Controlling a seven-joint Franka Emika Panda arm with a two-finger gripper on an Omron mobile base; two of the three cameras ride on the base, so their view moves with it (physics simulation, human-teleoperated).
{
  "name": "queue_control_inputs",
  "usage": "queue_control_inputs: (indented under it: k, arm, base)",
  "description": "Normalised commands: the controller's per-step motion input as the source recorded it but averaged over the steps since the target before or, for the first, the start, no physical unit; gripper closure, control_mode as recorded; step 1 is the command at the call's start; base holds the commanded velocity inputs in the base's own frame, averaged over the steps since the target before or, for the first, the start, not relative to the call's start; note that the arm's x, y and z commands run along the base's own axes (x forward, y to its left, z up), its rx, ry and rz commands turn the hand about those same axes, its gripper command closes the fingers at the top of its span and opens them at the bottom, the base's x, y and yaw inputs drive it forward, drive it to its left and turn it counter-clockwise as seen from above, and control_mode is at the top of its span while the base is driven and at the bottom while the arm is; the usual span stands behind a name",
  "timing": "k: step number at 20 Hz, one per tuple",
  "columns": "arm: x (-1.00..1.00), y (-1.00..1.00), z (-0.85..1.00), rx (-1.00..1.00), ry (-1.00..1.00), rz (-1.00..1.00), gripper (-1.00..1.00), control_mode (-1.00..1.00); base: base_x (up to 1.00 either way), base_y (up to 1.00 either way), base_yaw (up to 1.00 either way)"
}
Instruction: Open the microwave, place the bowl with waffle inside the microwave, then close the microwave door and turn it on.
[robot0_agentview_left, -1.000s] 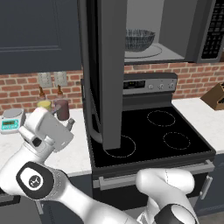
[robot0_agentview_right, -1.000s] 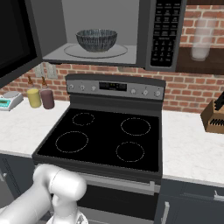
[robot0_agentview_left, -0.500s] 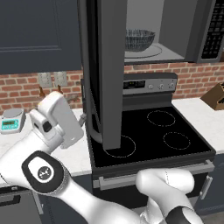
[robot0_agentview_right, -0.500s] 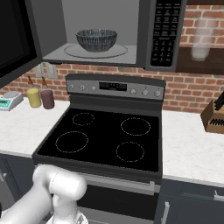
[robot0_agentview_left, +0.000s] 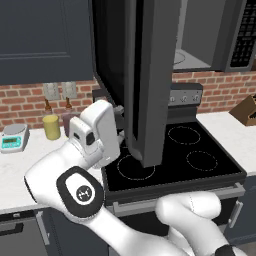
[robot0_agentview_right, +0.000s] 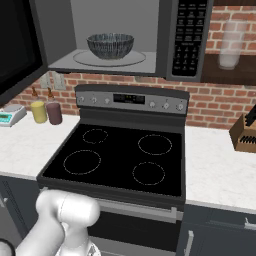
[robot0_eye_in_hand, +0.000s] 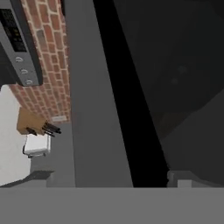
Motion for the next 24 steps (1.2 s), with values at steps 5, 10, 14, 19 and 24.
queue_control_inputs:
  k: [5, 10, 14, 19, 24]
  arm:
    - [-0.24, -0.84, 0.2, 0.12, 0.0, 0.05, -1.0, -1.0]
    - [-0.06, -0.83, 0.33, 0.12, 0.0, 0.1, -1.0, -1.0]
    - [0.0, -0.83, 0.3, 0.14, 0.0, 0.18, -1.0, -1.0]
    - [0.03, -0.76, 0.24, 0.13, 0.0, 0.24, -1.0, -1.0]
    - [0.16, -0.62, 0.32, 0.12, 0.0, 0.27, -1.0, -1.0]
  base:
    - [0.0, 0.0, 0.0]
    - [0.0, 0.0, 0.0]
    - [0.0, 0.0, 0.0]
    - [0.0, 0.0, 0.0]
    - [0.0, 0.0, 0.0]
